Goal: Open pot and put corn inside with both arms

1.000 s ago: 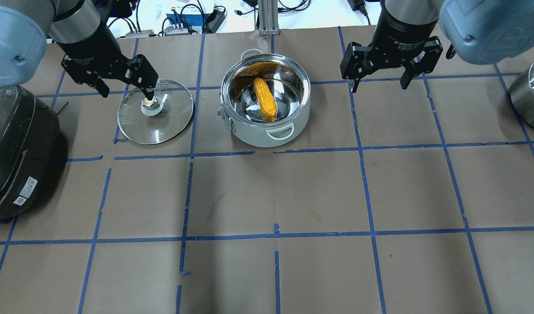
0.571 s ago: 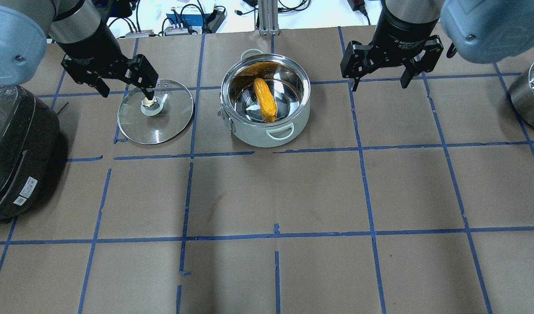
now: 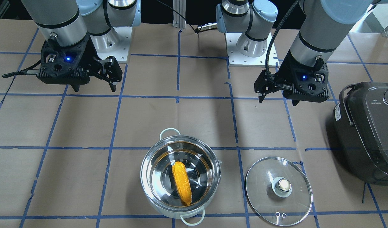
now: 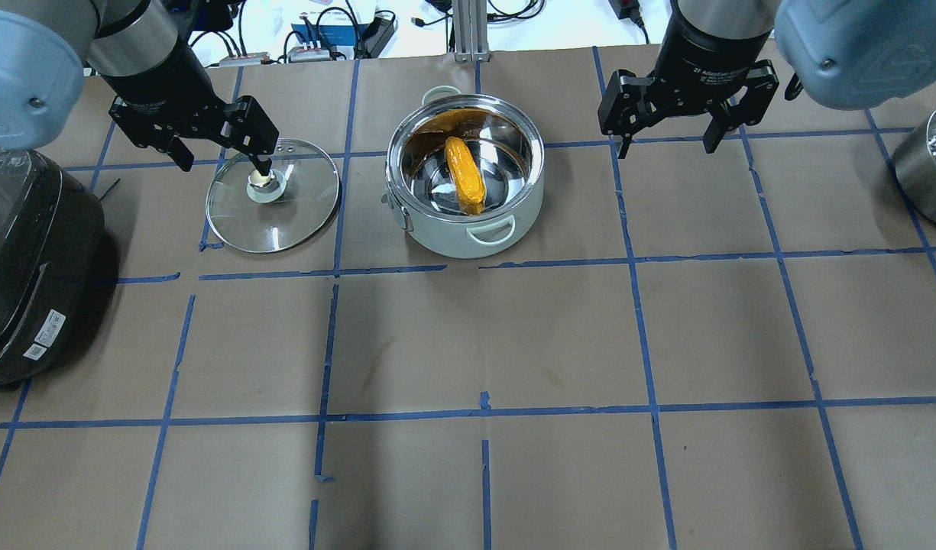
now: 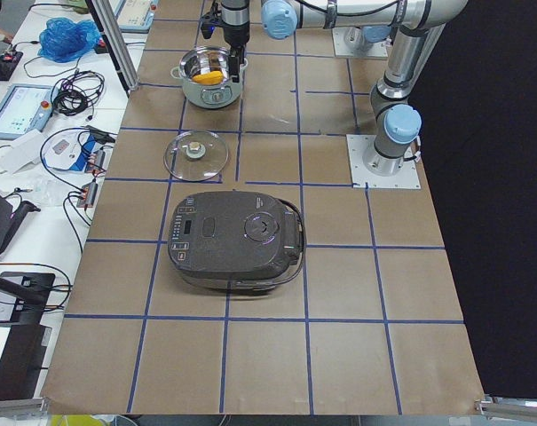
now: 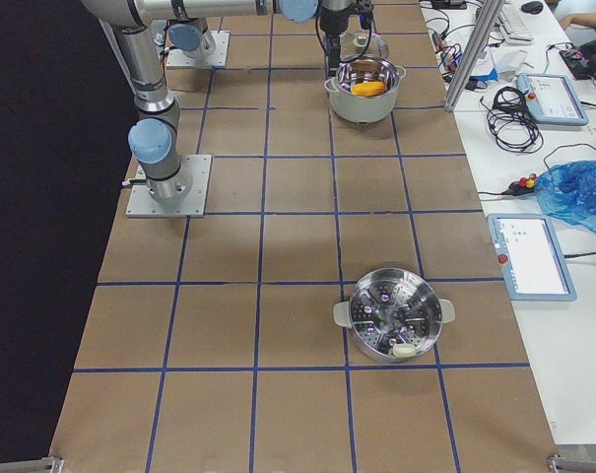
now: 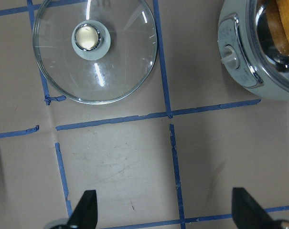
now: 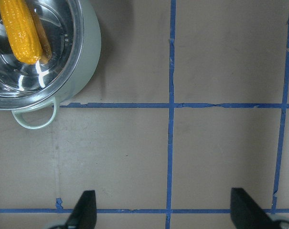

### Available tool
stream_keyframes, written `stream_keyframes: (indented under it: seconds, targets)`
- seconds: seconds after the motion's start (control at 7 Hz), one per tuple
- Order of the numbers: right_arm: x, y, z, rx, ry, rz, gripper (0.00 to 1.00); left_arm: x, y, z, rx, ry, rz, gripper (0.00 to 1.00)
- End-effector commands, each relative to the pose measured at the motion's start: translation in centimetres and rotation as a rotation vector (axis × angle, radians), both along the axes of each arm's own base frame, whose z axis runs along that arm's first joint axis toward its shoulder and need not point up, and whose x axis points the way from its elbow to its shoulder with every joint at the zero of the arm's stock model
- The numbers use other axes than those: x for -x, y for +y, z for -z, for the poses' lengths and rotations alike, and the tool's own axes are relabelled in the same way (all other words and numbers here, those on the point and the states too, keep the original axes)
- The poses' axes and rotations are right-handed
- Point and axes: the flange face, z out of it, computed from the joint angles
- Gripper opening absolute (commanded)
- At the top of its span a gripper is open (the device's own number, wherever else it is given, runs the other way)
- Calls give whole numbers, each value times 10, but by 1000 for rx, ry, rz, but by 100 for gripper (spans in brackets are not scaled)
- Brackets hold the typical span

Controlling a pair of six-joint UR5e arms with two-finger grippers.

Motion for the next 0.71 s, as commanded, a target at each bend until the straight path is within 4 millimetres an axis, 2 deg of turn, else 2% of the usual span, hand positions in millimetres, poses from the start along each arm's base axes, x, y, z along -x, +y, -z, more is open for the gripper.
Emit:
stream_keyframes:
  seconds: [0.0,0.57]
  targets:
    - [0,-1,2,-3,-2,2,100,1,0,1,-2,1,3,100]
    - [5,-2,1,-3,-3,11,100,0,-1,1,6,-1,2,100]
